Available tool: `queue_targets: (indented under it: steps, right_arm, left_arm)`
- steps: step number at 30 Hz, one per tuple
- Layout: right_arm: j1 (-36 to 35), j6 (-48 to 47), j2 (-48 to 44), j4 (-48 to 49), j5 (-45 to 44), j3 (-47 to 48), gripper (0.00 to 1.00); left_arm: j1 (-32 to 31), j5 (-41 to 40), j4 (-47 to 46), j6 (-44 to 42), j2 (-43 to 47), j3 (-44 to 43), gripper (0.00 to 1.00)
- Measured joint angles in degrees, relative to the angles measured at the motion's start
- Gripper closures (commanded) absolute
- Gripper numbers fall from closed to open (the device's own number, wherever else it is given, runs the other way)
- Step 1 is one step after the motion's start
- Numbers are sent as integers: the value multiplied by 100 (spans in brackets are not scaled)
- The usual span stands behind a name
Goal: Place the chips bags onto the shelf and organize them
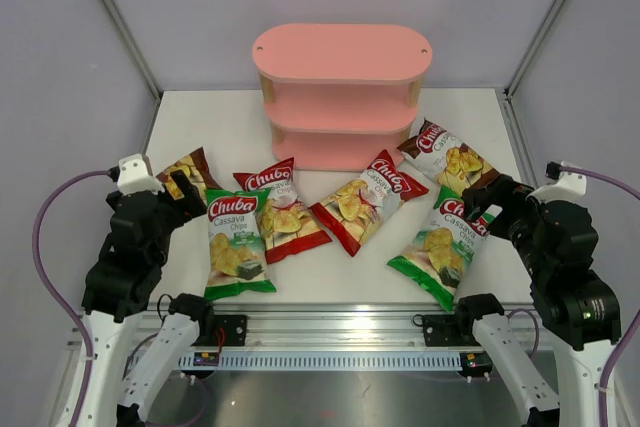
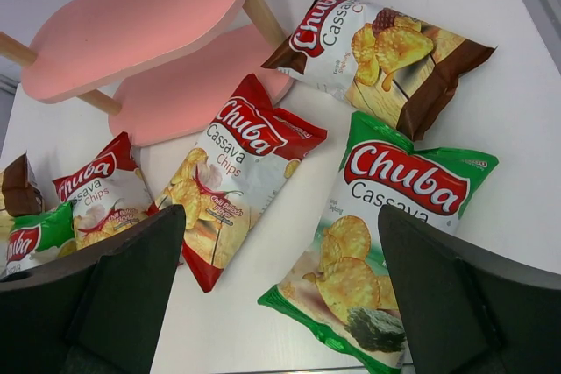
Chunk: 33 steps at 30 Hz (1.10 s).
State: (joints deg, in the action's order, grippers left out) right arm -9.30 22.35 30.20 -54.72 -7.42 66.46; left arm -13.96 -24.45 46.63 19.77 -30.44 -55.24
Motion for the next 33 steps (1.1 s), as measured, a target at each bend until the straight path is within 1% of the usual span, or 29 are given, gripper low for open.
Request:
queue_targets:
  steps: [3,5,8,11,14,16,19,22,26,29,33]
  right_arm:
    - [0,31,-52,4,-7,-20,1]
    - [0,48,-168,87,4,-114,1]
    - [0,70,-485,321,181,-452,1]
    - [0,157,-767,485,398,-774,1]
    - [0,243,-835,619,605,-896,1]
    - [0,282,-828,688,743,-935,0]
    - [0,308,-826,702,951,-957,0]
    - [0,317,-822,728,1165,-984,1]
    - [0,319,-820,734,1349,-1040,1]
    - [0,317,-820,737,1462,-1075,1]
    - [0,317,-828,813,1661,-1141,1]
  left_arm:
    - [-2,55,-4,20,-9,-31,1]
    - [-2,227,-55,50,-31,-48,1]
    - [-2,699,-302,177,-168,-55,1]
    - [-2,1460,-785,424,-570,-28,1]
    - [-122,2275,-1447,715,-1261,66,1]
    - [-448,2610,-1860,815,-1895,66,1]
    - [-1091,2826,-2199,852,-2938,-70,1]
    - [-1609,2986,-2382,763,-3967,-400,1]
    - [-2006,3346,-2483,562,-5036,-918,1]
    - [-2190,3606,-2553,374,-5683,-1296,1]
    - [-2326,4190,-2671,61,-6389,-1554,1]
